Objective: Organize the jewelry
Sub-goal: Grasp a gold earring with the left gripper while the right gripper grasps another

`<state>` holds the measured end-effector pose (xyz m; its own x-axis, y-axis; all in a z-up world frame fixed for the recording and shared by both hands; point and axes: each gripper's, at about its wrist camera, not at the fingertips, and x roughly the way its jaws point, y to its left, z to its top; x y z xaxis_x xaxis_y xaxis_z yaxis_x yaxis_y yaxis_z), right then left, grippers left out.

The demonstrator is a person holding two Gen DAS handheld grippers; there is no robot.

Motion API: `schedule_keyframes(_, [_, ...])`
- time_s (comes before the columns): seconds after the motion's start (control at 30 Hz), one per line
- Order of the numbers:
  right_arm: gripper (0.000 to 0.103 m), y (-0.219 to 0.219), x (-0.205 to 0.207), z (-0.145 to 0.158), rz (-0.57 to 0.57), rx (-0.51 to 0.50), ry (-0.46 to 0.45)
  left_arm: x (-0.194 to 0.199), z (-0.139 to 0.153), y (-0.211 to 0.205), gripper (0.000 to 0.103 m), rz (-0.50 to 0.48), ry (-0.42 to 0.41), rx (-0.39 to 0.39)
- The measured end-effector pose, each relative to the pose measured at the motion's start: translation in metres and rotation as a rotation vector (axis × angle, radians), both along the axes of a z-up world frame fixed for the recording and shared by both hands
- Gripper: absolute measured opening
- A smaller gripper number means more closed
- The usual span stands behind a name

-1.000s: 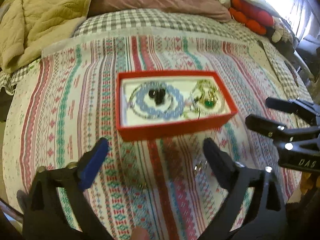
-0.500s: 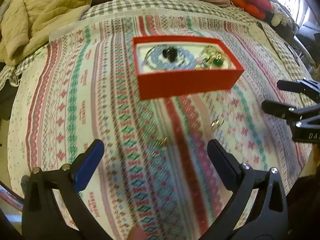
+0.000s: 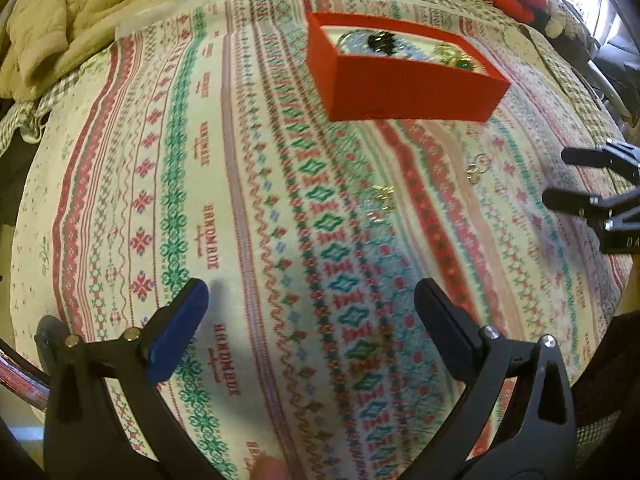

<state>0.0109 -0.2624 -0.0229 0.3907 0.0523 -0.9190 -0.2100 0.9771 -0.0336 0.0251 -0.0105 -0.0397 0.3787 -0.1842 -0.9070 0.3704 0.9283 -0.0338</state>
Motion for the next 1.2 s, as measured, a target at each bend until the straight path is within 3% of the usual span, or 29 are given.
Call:
schedule_keyframes(0.3, [0.085, 0.019, 0.002, -0.036, 0.076, 0.001, 0.034, -0.001, -0.017, -0.002, 0.103, -0.039, -0.06, 0.012])
schedule_keyframes(0.43, [0.101, 0.012, 0.008, -0.043, 0.043, 0.03, 0.027, 0.002, -0.019, -0.004, 0.103, -0.067, -0.067, 0.005])
schedule_keyframes(0.57, [0.103, 0.01, 0.01, -0.046, 0.033, 0.04, -0.017, 0.007, -0.016, -0.011, 0.102, -0.106, -0.07, -0.004])
schedule_keyframes(0.93, [0.103, 0.017, 0.017, -0.045, 0.04, 0.025, 0.01, 0.007, -0.007, -0.038, 0.052, -0.291, -0.132, -0.03])
schedule_keyframes(1.2, [0.103, 0.015, 0.015, -0.045, 0.047, 0.024, 0.014, 0.008, -0.007, -0.041, 0.029, -0.326, -0.142, -0.041])
